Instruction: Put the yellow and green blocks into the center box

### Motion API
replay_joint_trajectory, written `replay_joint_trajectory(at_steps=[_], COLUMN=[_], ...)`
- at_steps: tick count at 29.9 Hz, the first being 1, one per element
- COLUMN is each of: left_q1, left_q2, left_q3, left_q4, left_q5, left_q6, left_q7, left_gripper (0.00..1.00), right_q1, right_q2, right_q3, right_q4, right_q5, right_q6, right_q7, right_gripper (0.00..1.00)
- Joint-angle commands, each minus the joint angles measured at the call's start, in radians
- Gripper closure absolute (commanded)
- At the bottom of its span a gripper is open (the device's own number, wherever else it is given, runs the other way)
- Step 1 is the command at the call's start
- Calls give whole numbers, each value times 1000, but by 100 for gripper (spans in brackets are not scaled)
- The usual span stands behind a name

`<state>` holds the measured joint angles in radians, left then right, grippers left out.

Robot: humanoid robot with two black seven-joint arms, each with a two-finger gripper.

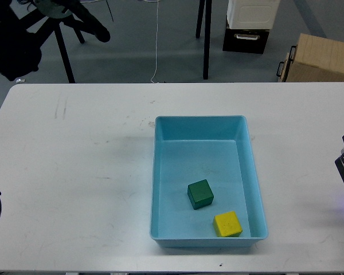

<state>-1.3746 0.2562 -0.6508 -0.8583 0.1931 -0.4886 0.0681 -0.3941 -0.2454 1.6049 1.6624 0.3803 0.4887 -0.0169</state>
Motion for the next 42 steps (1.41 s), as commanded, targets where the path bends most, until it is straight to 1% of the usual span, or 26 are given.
replay_joint_trajectory(at_steps=[1, 3, 4, 6, 8, 12, 16, 20, 22, 24, 27, 31, 34, 38, 39, 42], left_q1=[155, 224, 261, 331, 417, 653, 931, 1168, 1279, 1391, 1561, 1701, 1756, 1824, 1845, 1899], left_q2=[-5, -11, -14, -29, -34, -51, -98, -156, -176, -179, -172, -178, -184, -224, -238, -256], left_q3=[-332, -496, -577, -718, -821, -964, -1043, -1087, -1087, -1072, -1047, -1009, -968, -945, -940, -917], left_q4=[-5, -10, -24, -80, -161, -387, -560, -680, -740, -780, -803, -800, -798, -800, -800, -798], left_q5=[-6, -6, -6, -4, -3, -1, -4, -9, -12, -9, -49, -266, -375, -419, -419, -441], left_q6=[0, 0, 0, 0, 0, 0, 0, 0, 0, 0, 0, 0, 0, 0, 0, 0], left_q7=[21, 53, 77, 117, 147, 179, 183, 185, 188, 196, 183, 183, 180, 179, 176, 144], left_gripper=[2, 1, 1, 1, 0, 0, 0, 0, 0, 0, 0, 0, 0, 0, 0, 0], right_q1=[27, 35, 43, 49, 52, 57, 55, 41, 35, 32, 11, -44, -109, -193, -218, -264], right_q2=[-2, -6, -6, -5, 6, 20, 15, 8, 6, 6, 2, 1, 17, 41, 47, 64], right_q3=[0, 1, 4, 4, -2, -19, -31, -45, -65, -75, -77, -75, -75, -85, -88, -105], right_q4=[-12, -19, -21, -21, -21, -15, -13, -13, -12, -12, -10, 10, 33, 39, 39, 37], right_q5=[2, 2, 3, 14, 14, 14, 14, 3, -7, -41, -70, -72, -77, -80, -81, -83], right_q6=[0, 0, 0, 0, 0, 0, 0, 0, 0, 0, 0, 0, 0, 0, 0, 0], right_q7=[2, 5, 9, 20, 28, 29, 29, 29, 29, 29, 29, 29, 29, 28, 28, 28], right_gripper=[0, 0, 0, 0, 0, 0, 0, 0, 0, 0, 0, 0, 0, 0, 0, 0])
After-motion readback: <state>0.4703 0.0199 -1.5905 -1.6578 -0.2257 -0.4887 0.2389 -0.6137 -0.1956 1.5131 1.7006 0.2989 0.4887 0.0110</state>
